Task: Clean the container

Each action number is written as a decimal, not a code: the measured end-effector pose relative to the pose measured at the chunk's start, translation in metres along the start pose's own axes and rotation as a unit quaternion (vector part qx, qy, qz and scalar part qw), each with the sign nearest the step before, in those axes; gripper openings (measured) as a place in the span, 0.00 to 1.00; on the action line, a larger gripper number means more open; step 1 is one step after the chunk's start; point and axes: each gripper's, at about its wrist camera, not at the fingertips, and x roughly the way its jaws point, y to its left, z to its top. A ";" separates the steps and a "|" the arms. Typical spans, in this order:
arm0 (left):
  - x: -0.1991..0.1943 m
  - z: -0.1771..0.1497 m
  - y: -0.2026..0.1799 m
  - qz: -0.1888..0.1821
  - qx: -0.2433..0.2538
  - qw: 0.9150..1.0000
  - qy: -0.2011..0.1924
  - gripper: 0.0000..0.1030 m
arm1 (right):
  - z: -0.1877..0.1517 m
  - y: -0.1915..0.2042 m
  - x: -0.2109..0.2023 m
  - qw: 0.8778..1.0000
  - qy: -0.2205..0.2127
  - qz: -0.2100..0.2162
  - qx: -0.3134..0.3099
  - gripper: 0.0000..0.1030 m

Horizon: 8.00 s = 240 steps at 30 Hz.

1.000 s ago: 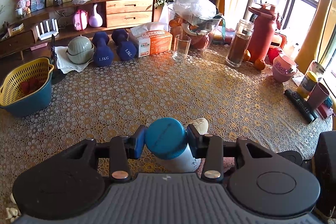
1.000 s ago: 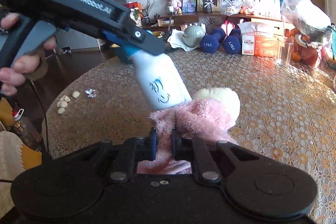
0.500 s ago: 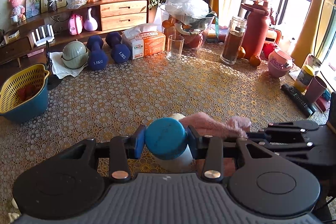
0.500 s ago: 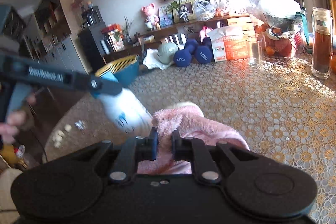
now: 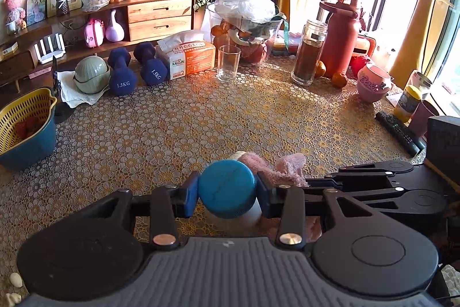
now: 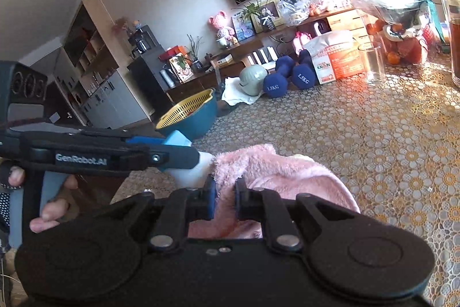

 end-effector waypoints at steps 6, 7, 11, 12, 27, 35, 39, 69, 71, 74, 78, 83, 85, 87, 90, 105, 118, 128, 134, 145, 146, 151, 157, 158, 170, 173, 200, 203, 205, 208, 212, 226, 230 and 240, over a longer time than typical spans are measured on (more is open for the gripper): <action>-0.002 -0.004 -0.003 -0.002 0.006 1.000 -0.002 0.38 | -0.008 -0.015 0.014 0.999 0.030 -0.036 -0.007 0.11; -0.002 -0.005 -0.003 -0.002 0.006 1.000 -0.003 0.38 | -0.009 -0.016 0.017 0.998 0.036 -0.042 -0.013 0.11; -0.007 -0.013 -0.008 -0.002 0.015 1.000 -0.018 0.39 | -0.021 -0.018 0.024 0.993 0.062 -0.080 -0.056 0.11; -0.008 -0.015 -0.009 -0.002 0.016 1.000 -0.022 0.39 | -0.023 -0.020 0.024 0.992 0.065 -0.088 -0.061 0.11; -0.015 -0.034 -0.023 -0.007 0.036 0.998 -0.055 0.38 | 0.035 -0.008 -0.019 0.998 -0.024 0.051 0.010 0.11; -0.023 -0.047 -0.028 -0.001 0.046 0.997 -0.067 0.38 | 0.021 -0.006 0.010 0.997 0.023 0.068 -0.007 0.12; -0.027 -0.055 -0.028 0.002 0.045 0.996 -0.070 0.38 | 0.013 -0.011 0.019 0.998 0.043 0.047 -0.013 0.12; -0.037 -0.079 -0.036 0.006 0.053 0.996 -0.070 0.38 | 0.021 0.025 0.024 0.987 0.085 0.061 -0.121 0.12; -0.037 -0.080 -0.036 0.006 0.054 0.996 -0.069 0.38 | 0.018 0.017 0.031 0.987 0.095 0.050 -0.119 0.12; -0.037 -0.080 -0.035 0.005 0.052 0.996 -0.069 0.38 | 0.015 0.006 0.040 0.988 0.106 0.037 -0.111 0.12; -0.038 -0.080 -0.035 0.005 0.052 0.996 -0.069 0.38 | 0.008 -0.007 0.050 0.988 0.116 0.009 -0.102 0.12; -0.037 -0.082 -0.036 0.007 0.058 0.996 -0.071 0.38 | 0.000 -0.024 0.053 0.987 0.123 -0.028 -0.095 0.12; -0.037 -0.083 -0.036 0.007 0.058 0.996 -0.071 0.38 | -0.001 -0.025 0.049 0.987 0.119 -0.042 -0.104 0.12; -0.037 -0.082 -0.037 0.007 0.058 0.996 -0.071 0.38 | 0.002 -0.020 0.038 0.988 0.102 -0.044 -0.107 0.11; -0.037 -0.083 -0.037 0.007 0.058 0.996 -0.071 0.38 | 0.015 -0.013 0.015 0.992 0.065 -0.028 -0.104 0.11; -0.038 -0.084 -0.037 0.007 0.060 0.995 -0.073 0.38 | 0.030 0.044 -0.024 0.986 0.045 0.122 -0.101 0.11; -0.037 -0.081 -0.039 0.004 0.062 0.995 -0.077 0.38 | 0.019 0.016 0.018 0.991 0.081 0.069 -0.075 0.11; -0.035 -0.078 -0.037 0.002 0.053 0.995 -0.080 0.38 | 0.004 -0.029 0.051 0.993 0.110 0.007 -0.037 0.11; -0.034 -0.076 -0.036 0.002 0.051 0.995 -0.083 0.38 | -0.004 -0.045 0.048 0.991 0.118 -0.048 -0.045 0.11; -0.024 -0.062 -0.041 0.005 0.051 0.994 -0.100 0.38 | 0.051 0.019 -0.041 0.995 -0.013 0.067 -0.074 0.10; -0.024 -0.061 -0.042 0.005 0.052 0.994 -0.100 0.38 | 0.054 0.027 -0.047 0.993 -0.018 0.082 -0.082 0.10; -0.022 -0.059 -0.042 0.006 0.054 0.993 -0.101 0.38 | 0.050 0.061 -0.050 0.982 0.007 0.144 -0.125 0.09; -0.022 -0.060 -0.040 0.005 0.051 0.994 -0.100 0.38 | 0.040 0.059 -0.038 0.983 0.033 0.139 -0.118 0.09; -0.022 -0.060 -0.040 0.005 0.051 0.994 -0.100 0.38 | 0.042 0.058 -0.039 0.983 0.031 0.138 -0.117 0.10; -0.020 -0.065 -0.047 0.015 0.075 0.992 -0.097 0.38 | 0.031 0.062 -0.021 0.972 0.124 0.163 -0.119 0.11; -0.021 -0.064 -0.046 0.013 0.070 0.993 -0.098 0.38 | 0.034 0.049 -0.016 0.973 0.133 0.169 -0.085 0.05; -0.021 -0.057 -0.041 0.024 0.073 0.991 -0.106 0.30 | 0.049 0.004 -0.008 0.987 0.049 0.147 0.045 0.03; -0.019 -0.054 -0.043 0.028 0.073 0.991 -0.107 0.30 | 0.046 0.006 -0.008 0.986 0.051 0.149 0.050 0.03; -0.016 -0.051 -0.041 0.023 0.065 0.992 -0.107 0.32 | 0.045 0.005 -0.008 0.986 0.050 0.149 0.055 0.03; -0.009 -0.048 -0.040 0.038 0.062 0.992 -0.104 0.49 | 0.047 0.002 -0.007 0.985 0.054 0.153 0.064 0.03; -0.006 -0.045 -0.039 0.034 0.062 0.991 -0.114 0.49 | 0.052 0.006 -0.006 0.988 0.048 0.137 0.045 0.03; 0.014 -0.038 -0.037 0.021 0.069 0.991 -0.116 0.39 | 0.066 -0.024 0.012 0.988 0.017 0.122 0.093 0.03; 0.012 -0.040 -0.040 0.024 0.081 0.990 -0.117 0.39 | 0.066 -0.036 0.022 0.986 0.018 0.118 0.119 0.05; 0.008 -0.045 -0.036 0.017 0.067 0.990 -0.119 0.39 | 0.011 -0.097 0.056 0.933 0.050 0.157 0.319 0.08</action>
